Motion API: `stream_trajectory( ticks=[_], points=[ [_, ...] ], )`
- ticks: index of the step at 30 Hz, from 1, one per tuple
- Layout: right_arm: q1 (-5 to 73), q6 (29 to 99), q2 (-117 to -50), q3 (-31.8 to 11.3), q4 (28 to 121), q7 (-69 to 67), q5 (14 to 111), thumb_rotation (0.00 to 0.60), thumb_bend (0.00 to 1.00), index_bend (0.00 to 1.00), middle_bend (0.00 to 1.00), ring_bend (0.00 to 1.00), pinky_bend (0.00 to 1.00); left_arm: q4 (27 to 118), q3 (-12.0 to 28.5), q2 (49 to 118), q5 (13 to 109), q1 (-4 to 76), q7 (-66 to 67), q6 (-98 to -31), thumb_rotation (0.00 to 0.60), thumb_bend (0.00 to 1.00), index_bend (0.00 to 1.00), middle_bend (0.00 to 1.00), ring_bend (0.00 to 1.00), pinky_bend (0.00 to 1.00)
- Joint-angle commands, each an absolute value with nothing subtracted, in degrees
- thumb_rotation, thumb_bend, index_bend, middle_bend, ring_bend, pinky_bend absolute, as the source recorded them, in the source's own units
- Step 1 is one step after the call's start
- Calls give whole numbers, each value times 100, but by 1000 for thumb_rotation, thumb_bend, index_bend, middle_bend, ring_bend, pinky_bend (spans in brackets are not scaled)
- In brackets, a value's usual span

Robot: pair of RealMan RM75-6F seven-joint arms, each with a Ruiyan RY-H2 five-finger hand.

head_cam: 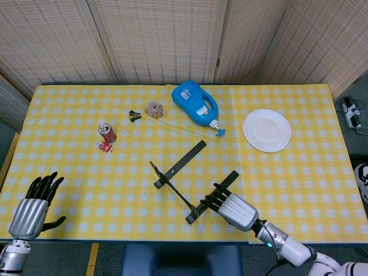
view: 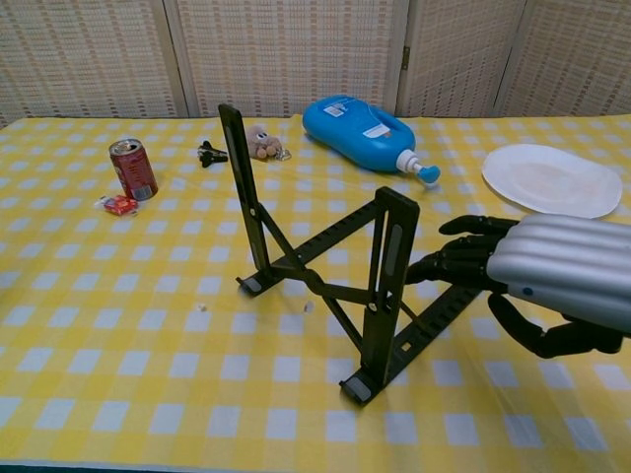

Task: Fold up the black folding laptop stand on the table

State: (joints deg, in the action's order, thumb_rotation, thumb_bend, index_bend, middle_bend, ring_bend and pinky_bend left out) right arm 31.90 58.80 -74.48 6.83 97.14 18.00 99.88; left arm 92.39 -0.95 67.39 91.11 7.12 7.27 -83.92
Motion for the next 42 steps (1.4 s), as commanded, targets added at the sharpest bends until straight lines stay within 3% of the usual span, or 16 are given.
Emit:
stream_trajectory(
  ticks=[1, 31, 36, 42],
  points=[
    [3159, 5860, -7425, 744, 9729, 1863, 10018, 600, 922, 131, 193, 170, 0, 9244, -99, 6741, 9119, 711, 732, -8393, 600, 150, 62, 29, 33, 0],
    [3284, 5339, -7812, 843, 9638, 2053, 9933, 600, 922, 132, 201, 173, 0, 9126, -108, 6777, 9225, 756, 537, -8352, 600, 150, 64, 29, 35, 0],
    [3243, 5569, -7588, 802, 9746, 1931, 9964, 600, 922, 131, 200, 176, 0, 8998, 43, 6795, 9239, 1188, -299, -7866, 600, 150, 91, 55, 59, 0],
    [3151, 5938, -7181, 702, 9990, 1857, 9979, 600, 922, 132, 194, 174, 0, 8530, 325, 6911, 9168, 2085, -1900, -6821, 600, 185, 131, 100, 109, 0]
  ],
)
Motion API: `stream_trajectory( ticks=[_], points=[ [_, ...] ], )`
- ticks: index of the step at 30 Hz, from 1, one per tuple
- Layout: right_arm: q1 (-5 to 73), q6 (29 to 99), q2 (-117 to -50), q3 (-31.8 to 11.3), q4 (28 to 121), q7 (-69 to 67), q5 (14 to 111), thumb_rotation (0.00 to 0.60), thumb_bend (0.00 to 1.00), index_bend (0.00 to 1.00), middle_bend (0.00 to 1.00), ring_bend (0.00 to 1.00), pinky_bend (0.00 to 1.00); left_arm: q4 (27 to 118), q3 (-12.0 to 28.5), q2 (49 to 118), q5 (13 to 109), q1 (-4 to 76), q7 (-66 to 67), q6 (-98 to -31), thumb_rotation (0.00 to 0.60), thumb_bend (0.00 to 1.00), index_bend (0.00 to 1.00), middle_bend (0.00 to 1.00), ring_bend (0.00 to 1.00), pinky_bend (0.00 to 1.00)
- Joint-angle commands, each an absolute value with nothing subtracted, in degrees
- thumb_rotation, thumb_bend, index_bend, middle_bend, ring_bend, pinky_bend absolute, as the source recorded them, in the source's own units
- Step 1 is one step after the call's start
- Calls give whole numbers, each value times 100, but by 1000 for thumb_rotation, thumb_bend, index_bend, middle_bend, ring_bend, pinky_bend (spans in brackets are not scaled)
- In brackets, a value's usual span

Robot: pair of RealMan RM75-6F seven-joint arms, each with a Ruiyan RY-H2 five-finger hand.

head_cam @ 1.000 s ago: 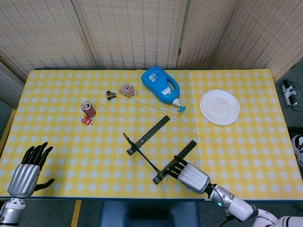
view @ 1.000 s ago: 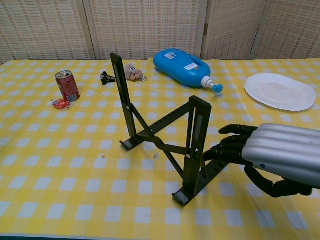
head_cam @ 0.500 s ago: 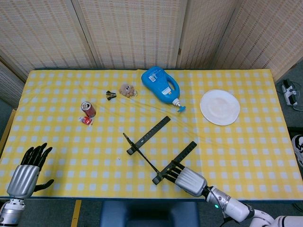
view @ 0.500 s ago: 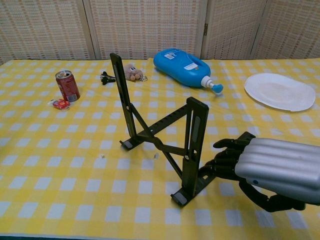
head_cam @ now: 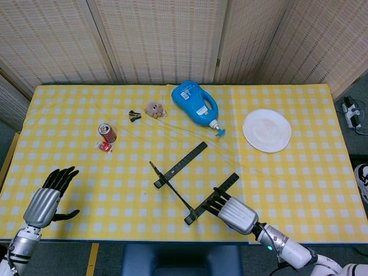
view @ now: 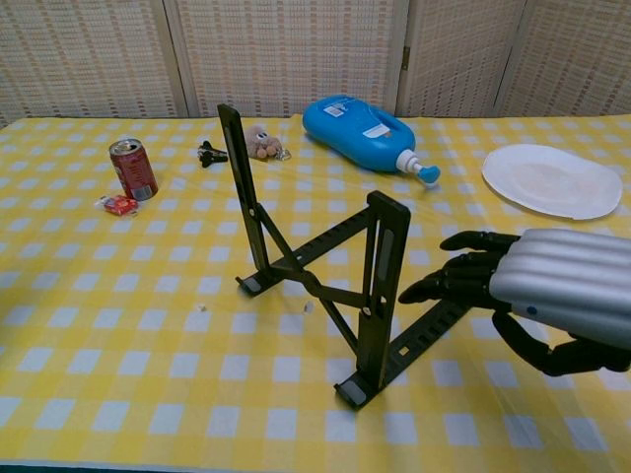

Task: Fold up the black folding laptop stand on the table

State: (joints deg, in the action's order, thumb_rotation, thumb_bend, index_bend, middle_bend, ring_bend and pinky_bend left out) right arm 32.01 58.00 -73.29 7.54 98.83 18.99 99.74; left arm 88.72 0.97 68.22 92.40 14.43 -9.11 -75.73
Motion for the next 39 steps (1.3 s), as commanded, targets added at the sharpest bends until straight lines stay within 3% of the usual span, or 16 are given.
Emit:
stream_trajectory(
  ticks=[1, 7, 18, 25, 39],
  points=[
    [3129, 6005, -7103, 681, 10035, 1844, 9973, 600, 922, 132, 193, 174, 0, 8409, 388, 6955, 9115, 2268, -2175, -6593, 600, 206, 140, 106, 114, 1],
    [3012, 6231, -6859, 579, 10182, 1822, 9869, 600, 922, 131, 192, 175, 0, 7717, 551, 7334, 8983, 3080, -3424, -5604, 600, 348, 198, 127, 126, 0],
    [2978, 6155, -6804, 441, 10276, 1893, 9648, 600, 922, 132, 192, 174, 0, 6668, 574, 8261, 8921, 4112, -5217, -4540, 600, 415, 236, 127, 126, 0],
    [2995, 6117, -6765, 325, 10343, 1937, 9531, 600, 922, 132, 192, 174, 0, 6293, 415, 8670, 9077, 4440, -5841, -4433, 600, 420, 296, 127, 125, 0],
    [2971, 6176, -6667, 203, 10447, 1929, 9473, 600, 922, 132, 192, 173, 0, 6197, 178, 9091, 9255, 4822, -6309, -4594, 600, 419, 322, 127, 118, 0]
  ],
)
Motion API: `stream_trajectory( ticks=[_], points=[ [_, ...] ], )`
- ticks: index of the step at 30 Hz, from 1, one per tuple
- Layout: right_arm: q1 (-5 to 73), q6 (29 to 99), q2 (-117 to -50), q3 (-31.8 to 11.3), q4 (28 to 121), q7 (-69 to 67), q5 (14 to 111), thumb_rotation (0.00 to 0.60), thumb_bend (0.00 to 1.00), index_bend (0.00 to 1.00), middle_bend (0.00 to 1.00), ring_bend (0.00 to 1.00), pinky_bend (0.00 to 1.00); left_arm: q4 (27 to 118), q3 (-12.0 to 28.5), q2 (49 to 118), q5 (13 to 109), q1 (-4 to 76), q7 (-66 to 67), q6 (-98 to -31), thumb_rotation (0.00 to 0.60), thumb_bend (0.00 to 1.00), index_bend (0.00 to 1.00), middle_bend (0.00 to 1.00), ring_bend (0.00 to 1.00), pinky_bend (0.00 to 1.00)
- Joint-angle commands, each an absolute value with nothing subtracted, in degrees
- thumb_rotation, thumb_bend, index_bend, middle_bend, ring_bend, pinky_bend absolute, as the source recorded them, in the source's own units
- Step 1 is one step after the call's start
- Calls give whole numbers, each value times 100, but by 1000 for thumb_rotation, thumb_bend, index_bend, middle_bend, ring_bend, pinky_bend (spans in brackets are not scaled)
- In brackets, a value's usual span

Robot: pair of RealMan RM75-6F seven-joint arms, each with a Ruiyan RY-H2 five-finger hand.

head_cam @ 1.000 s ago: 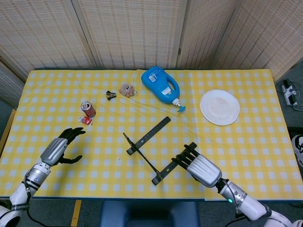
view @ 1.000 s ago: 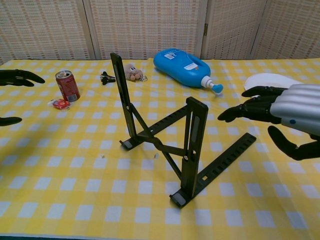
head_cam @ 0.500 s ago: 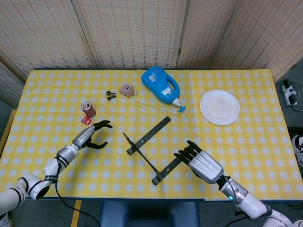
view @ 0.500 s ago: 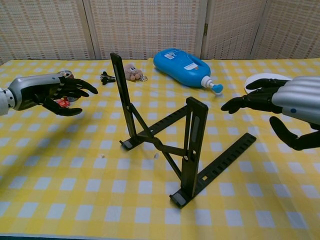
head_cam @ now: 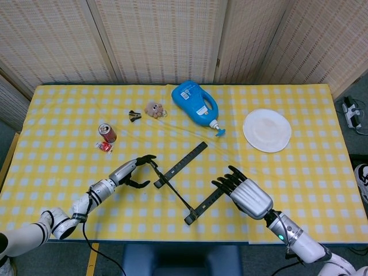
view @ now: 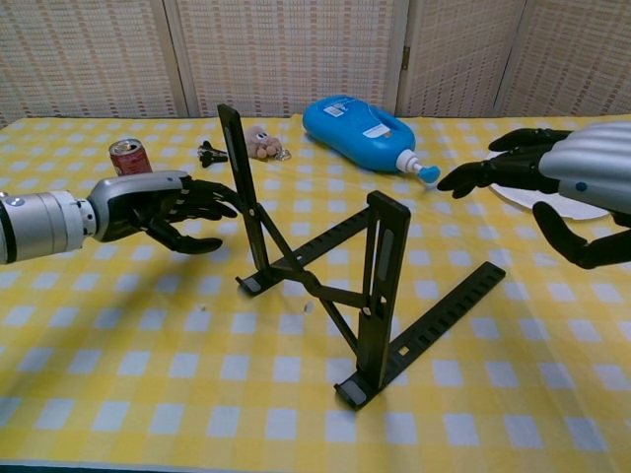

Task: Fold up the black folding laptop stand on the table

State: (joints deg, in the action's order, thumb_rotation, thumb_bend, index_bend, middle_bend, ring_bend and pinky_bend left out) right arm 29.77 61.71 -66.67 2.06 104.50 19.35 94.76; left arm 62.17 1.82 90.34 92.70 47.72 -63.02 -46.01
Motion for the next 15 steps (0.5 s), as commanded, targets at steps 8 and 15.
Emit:
stream_trajectory(
  ticks=[8, 15],
  points=[
    [2954, 6150, -6688, 204, 10399, 1888, 9455, 600, 922, 132, 192, 174, 0, 6058, 205, 9332, 9073, 4938, -6167, -4555, 600, 419, 384, 145, 120, 0],
    [2955, 6119, -6711, 196, 10356, 1853, 9440, 600, 922, 131, 192, 174, 0, 6008, 208, 9406, 8927, 4929, -6071, -4588, 600, 419, 435, 162, 122, 0]
  ],
)
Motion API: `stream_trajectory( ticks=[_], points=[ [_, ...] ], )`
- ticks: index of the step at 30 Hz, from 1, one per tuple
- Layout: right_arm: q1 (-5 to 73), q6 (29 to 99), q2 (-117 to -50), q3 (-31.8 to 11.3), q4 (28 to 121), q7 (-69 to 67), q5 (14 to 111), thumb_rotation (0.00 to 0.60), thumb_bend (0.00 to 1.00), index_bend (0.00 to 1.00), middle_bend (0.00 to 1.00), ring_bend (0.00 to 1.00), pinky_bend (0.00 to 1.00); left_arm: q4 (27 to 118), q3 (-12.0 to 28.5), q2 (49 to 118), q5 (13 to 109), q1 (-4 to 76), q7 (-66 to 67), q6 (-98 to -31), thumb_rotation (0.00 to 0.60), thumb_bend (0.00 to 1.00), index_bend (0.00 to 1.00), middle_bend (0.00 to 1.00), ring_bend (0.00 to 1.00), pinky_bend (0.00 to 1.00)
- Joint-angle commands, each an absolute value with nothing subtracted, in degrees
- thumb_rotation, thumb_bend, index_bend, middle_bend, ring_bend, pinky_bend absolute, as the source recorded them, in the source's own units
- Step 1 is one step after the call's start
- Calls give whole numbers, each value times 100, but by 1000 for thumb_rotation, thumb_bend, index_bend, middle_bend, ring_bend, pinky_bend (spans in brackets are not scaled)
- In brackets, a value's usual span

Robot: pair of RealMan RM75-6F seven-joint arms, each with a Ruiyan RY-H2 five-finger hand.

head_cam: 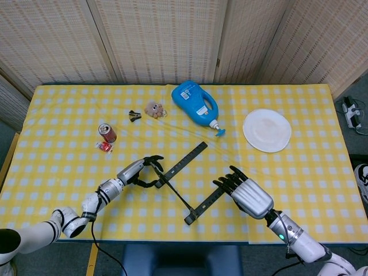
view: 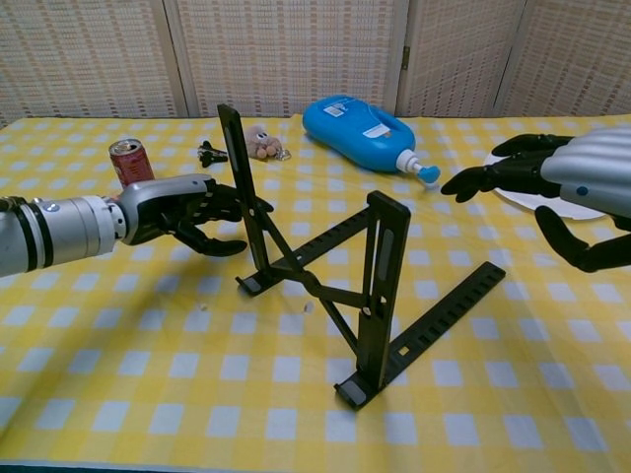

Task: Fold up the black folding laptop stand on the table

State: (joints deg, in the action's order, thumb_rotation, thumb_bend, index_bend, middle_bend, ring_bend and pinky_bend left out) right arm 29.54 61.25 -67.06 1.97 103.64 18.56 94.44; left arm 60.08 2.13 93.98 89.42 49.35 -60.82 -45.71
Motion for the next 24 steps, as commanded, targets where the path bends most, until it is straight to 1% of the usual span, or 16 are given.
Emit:
stream_trajectory(
  ticks=[1, 24],
  points=[
    [2955, 6112, -6716, 195, 10349, 1850, 9436, 600, 922, 131, 192, 174, 0, 6010, 201, 9412, 8920, 4927, -6063, -4600, 600, 419, 441, 164, 123, 0],
    [2916, 6126, -6724, 205, 10307, 1810, 9465, 600, 922, 131, 192, 174, 0, 6094, 157, 9501, 8796, 4912, -5942, -4701, 600, 426, 518, 200, 151, 0]
  ],
)
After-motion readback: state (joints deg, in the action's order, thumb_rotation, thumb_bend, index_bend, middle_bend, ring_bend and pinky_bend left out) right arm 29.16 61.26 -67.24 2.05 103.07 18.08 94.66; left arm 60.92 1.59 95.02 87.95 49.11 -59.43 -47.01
